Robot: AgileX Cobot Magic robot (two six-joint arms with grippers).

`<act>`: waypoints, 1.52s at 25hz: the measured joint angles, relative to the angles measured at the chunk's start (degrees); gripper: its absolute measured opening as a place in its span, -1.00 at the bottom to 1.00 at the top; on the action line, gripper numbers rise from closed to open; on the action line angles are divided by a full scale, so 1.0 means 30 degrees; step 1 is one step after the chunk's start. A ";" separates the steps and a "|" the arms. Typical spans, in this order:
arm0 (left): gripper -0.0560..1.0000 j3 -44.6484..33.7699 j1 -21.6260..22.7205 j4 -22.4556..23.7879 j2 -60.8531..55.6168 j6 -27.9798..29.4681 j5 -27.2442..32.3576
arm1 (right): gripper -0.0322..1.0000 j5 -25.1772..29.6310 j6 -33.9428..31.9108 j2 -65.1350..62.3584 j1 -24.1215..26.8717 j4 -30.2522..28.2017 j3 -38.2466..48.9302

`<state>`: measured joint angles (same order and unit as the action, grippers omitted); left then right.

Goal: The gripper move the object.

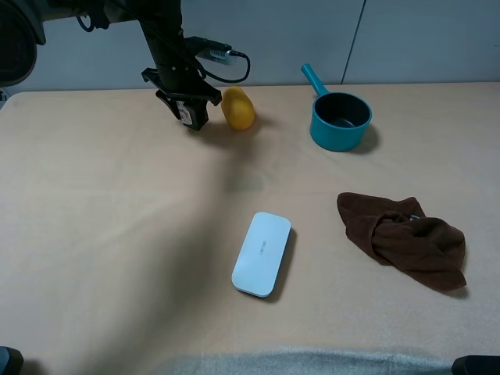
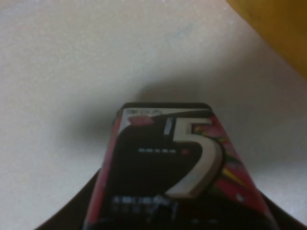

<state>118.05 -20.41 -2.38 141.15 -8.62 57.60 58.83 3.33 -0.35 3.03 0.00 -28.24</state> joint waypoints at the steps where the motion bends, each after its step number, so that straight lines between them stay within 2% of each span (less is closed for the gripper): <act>1: -0.02 0.0000 0.0000 0.0000 0.0000 0.0000 0.0000 | 0.40 0.0000 0.0000 0.0000 0.0000 0.0000 0.0000; 6: 0.05 0.0000 0.0000 -0.0017 0.0000 0.0000 0.0000 | 0.40 0.0000 0.0000 0.0000 0.0000 0.0000 0.0000; 14: 0.62 0.0000 0.0000 -0.0017 0.0000 0.0000 -0.0054 | 0.40 0.0000 0.0000 0.0000 0.0000 0.0000 0.0000; 26: 0.66 0.0070 0.0000 -0.0017 0.0000 0.0000 0.0348 | 0.40 0.0000 0.0000 0.0000 0.0000 0.0000 0.0000; 38: 0.71 0.0295 0.0000 0.0033 -0.1670 0.0000 0.2454 | 0.40 0.0000 0.0000 0.0000 0.0000 0.0000 0.0000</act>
<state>118.94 -20.41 -2.28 136.14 -8.62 64.96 58.83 3.33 -0.35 3.03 0.00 -28.24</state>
